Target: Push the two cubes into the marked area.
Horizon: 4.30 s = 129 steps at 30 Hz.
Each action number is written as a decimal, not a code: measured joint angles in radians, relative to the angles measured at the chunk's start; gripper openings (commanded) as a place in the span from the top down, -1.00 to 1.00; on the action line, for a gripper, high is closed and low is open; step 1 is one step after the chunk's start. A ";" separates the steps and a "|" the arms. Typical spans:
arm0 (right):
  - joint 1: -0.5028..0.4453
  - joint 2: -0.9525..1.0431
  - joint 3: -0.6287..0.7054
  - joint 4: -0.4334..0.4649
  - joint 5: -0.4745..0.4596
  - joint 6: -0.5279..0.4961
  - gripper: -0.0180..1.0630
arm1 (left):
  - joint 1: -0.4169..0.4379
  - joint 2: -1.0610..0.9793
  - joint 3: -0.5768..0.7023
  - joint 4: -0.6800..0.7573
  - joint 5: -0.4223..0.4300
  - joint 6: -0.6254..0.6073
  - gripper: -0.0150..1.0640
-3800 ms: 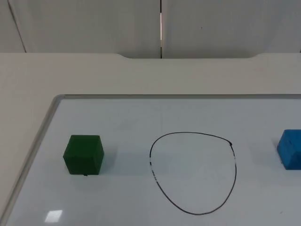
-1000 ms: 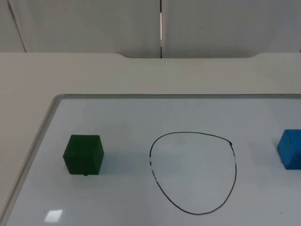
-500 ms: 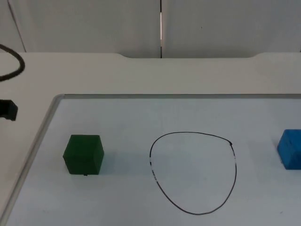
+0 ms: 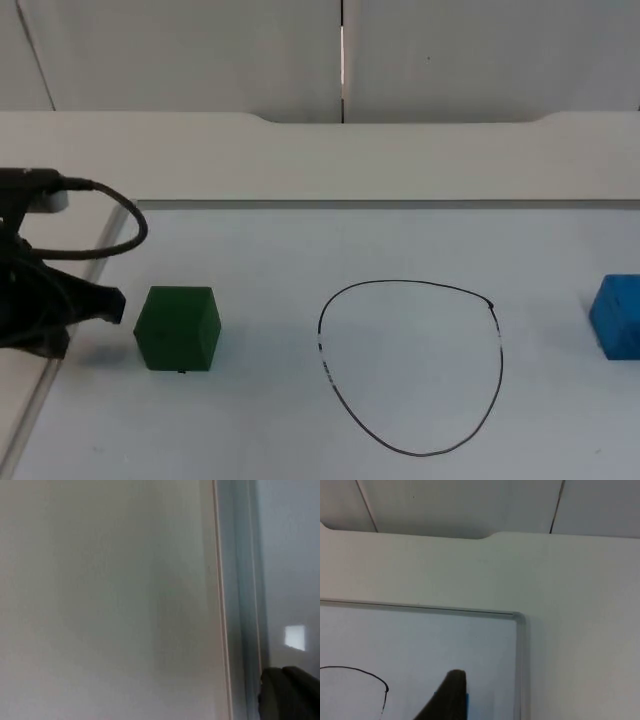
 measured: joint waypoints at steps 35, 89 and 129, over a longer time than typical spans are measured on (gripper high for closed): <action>0.000 0.000 0.000 0.002 0.019 0.006 -0.93 | -0.181 0.040 -0.062 -0.084 0.060 0.000 0.98; 0.000 0.000 0.000 0.003 0.037 0.010 -0.93 | -0.407 0.042 -0.146 -0.154 -0.038 0.028 0.98; 0.000 0.000 0.000 0.003 0.045 0.010 -0.93 | -0.601 0.077 -0.165 -0.224 -0.074 -0.046 0.98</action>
